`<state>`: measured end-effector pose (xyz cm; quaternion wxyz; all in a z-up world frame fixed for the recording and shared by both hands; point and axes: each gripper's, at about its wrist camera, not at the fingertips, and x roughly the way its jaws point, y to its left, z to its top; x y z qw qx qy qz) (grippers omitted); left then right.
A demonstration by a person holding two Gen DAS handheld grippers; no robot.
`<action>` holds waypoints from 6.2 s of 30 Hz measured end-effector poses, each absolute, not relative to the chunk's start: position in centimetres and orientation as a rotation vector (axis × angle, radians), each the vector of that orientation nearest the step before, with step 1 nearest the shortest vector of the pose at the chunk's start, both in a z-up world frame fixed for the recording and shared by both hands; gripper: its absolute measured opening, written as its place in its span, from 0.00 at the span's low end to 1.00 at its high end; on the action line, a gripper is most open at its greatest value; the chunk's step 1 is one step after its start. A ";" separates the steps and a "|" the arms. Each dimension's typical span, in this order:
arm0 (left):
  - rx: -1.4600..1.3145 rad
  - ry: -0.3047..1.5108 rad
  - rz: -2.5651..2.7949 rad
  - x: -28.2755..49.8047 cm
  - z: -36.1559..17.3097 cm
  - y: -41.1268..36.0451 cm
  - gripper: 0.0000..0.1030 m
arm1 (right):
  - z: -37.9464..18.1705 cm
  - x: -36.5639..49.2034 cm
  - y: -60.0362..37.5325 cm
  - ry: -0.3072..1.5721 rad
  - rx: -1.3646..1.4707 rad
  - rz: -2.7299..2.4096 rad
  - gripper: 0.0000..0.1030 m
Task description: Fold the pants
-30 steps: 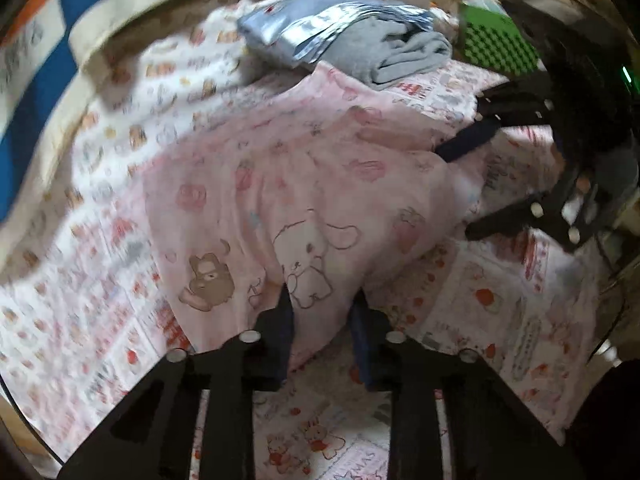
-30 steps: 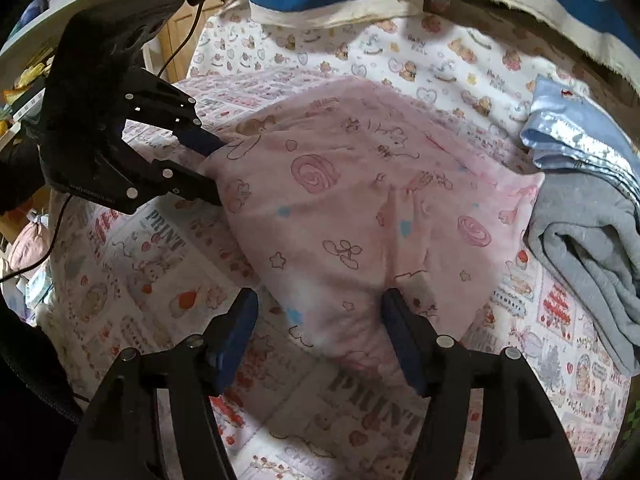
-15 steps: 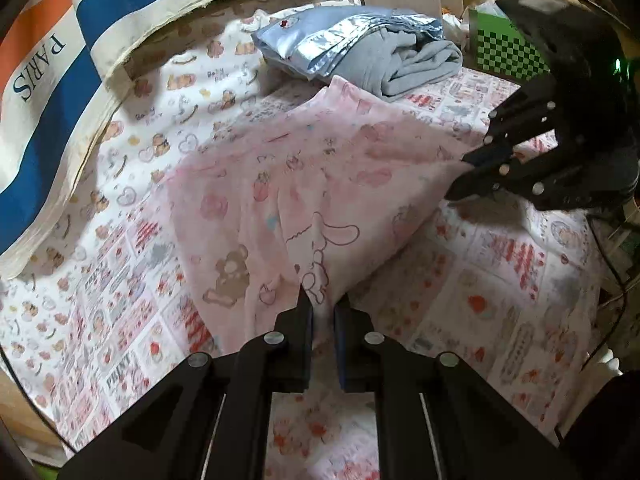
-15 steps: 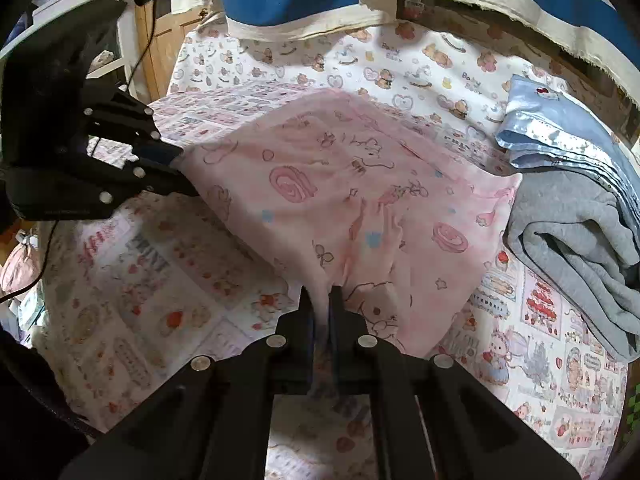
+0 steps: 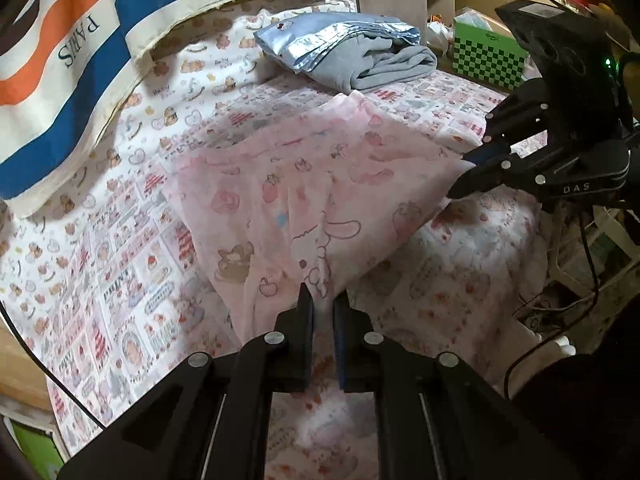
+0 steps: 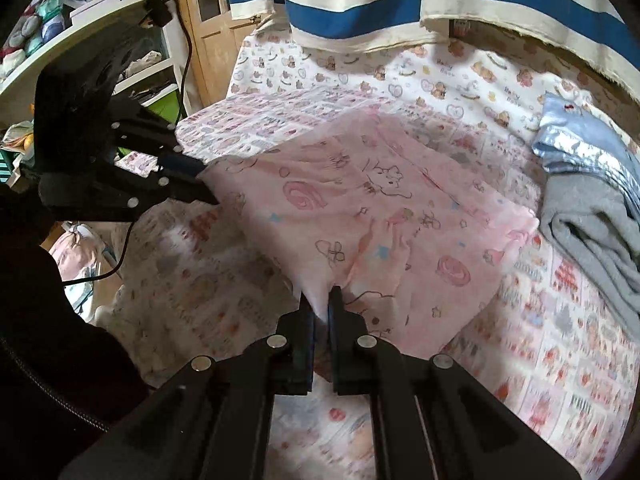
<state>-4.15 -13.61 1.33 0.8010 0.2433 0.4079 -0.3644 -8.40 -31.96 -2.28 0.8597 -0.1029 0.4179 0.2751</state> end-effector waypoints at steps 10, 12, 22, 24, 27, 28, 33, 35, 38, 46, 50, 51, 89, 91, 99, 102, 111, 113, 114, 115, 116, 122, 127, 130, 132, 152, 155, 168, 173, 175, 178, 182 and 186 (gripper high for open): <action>0.508 0.884 -0.783 3.7 4.0 -15.8 0.09 | 0.4 -1.6 -34.0 0.936 -0.123 0.667 0.05; 0.511 0.905 -0.816 6.0 4.3 -16.6 0.09 | 0.9 0.0 -34.8 0.946 -0.103 0.692 0.05; 0.568 0.975 -0.883 14.7 1.9 -20.8 0.09 | 0.2 7.9 -38.1 1.026 -0.045 0.689 0.05; 0.562 0.985 -0.882 15.9 1.4 -21.2 0.09 | -0.1 9.2 -38.6 1.032 -0.043 0.674 0.05; 0.552 0.998 -0.865 17.7 0.7 -21.6 0.09 | -0.4 11.4 -39.8 1.042 -0.013 0.618 0.07; 0.552 1.002 -0.859 18.2 0.4 -21.7 0.09 | -0.5 11.8 -40.2 1.042 -0.004 0.593 0.15; 0.460 0.983 -0.821 19.9 0.9 -20.2 0.13 | 0.1 11.4 -42.8 0.932 0.033 0.425 0.34; 0.376 0.969 -0.822 19.9 2.2 -18.6 0.23 | 0.6 10.3 -43.6 0.887 0.088 0.423 0.34; 0.310 0.933 -0.812 18.5 3.8 -16.1 0.32 | 1.3 7.8 -44.0 0.823 0.104 0.408 0.34; 0.206 1.037 -0.758 13.5 1.0 -11.6 0.40 | -0.8 2.4 -44.2 0.834 0.277 0.346 0.64; 0.147 1.092 -0.773 12.2 -1.1 -10.5 0.17 | -2.7 1.1 -44.7 0.856 0.363 0.319 0.64; 0.147 1.090 -0.775 12.1 -1.3 -10.4 0.11 | -3.3 1.1 -44.6 0.873 0.375 0.320 0.64; 0.083 0.984 -0.676 20.7 0.4 -13.7 0.04 | -6.1 7.7 -48.4 0.877 0.732 0.262 0.04; 0.108 0.931 -0.676 20.2 1.3 -14.0 0.03 | -5.0 7.7 -48.0 0.830 0.671 0.256 0.03; 0.183 0.977 -0.600 21.4 -0.5 -14.6 0.07 | -3.9 8.6 -46.5 0.832 0.448 0.112 0.03; 0.241 0.984 -0.548 21.3 -2.2 -14.4 0.11 | -5.1 8.5 -46.6 0.865 0.435 0.101 0.03; 0.182 0.885 -0.623 17.0 1.4 -12.2 0.49 | -0.6 4.2 -46.0 0.712 0.376 0.170 0.27; 0.216 0.892 -0.642 15.3 1.4 -11.7 0.49 | -0.3 2.5 -45.2 0.680 0.330 0.154 0.47; 0.240 0.904 -0.643 14.5 1.1 -11.4 0.49 | -0.3 1.7 -44.6 0.685 0.290 0.148 0.47; 0.264 0.915 -0.640 14.0 0.7 -11.3 0.49 | -0.5 1.1 -44.0 0.702 0.264 0.157 0.47; 0.294 0.928 -0.634 13.5 0.2 -11.0 0.49 | -0.7 0.5 -43.6 0.717 0.247 0.174 0.47; 0.272 1.001 -0.657 11.8 -2.1 -10.3 0.49 | -2.6 -1.7 -41.7 0.779 0.144 0.170 0.47; 0.203 0.960 -0.636 12.0 -3.4 -10.8 0.12 | -4.3 -0.5 -41.3 0.846 0.180 0.202 0.29; 0.169 0.943 -0.636 12.1 -3.4 -10.9 0.05 | -4.8 0.0 -41.0 0.857 0.172 0.200 0.20; 0.170 0.922 -0.629 12.0 -2.9 -10.8 0.04 | -4.6 -0.1 -40.8 0.834 0.157 0.186 0.04; 0.200 0.866 -0.531 6.8 -2.2 -7.6 0.04 | -3.6 -2.0 -42.2 0.817 0.107 -0.045 0.03; 0.135 0.886 -0.469 8.1 -2.2 -5.8 0.04 | -2.8 -3.1 -43.6 0.748 0.077 -0.191 0.03; 0.047 0.853 -0.503 13.5 0.3 -14.1 0.06 | 1.2 3.5 -40.7 0.670 0.380 0.112 0.03; 0.043 0.969 -0.527 15.2 -1.2 -18.0 0.17 | -1.0 9.2 -37.2 0.794 0.529 0.217 0.03; 0.023 1.040 -0.513 15.8 -2.7 -18.2 0.17 | -2.2 10.5 -36.5 0.863 0.551 0.241 0.03; 0.002 1.041 -0.491 15.9 -3.5 -17.7 0.17 | -3.9 11.3 -36.4 0.920 0.527 0.195 0.03; 0.005 1.010 -0.492 15.5 -3.3 -17.1 0.17 | -6.2 10.3 -38.6 0.925 0.563 0.132 0.03; 0.031 0.993 -0.496 14.8 -3.4 -17.0 0.18 | -7.0 7.6 -41.1 0.888 0.665 0.133 0.02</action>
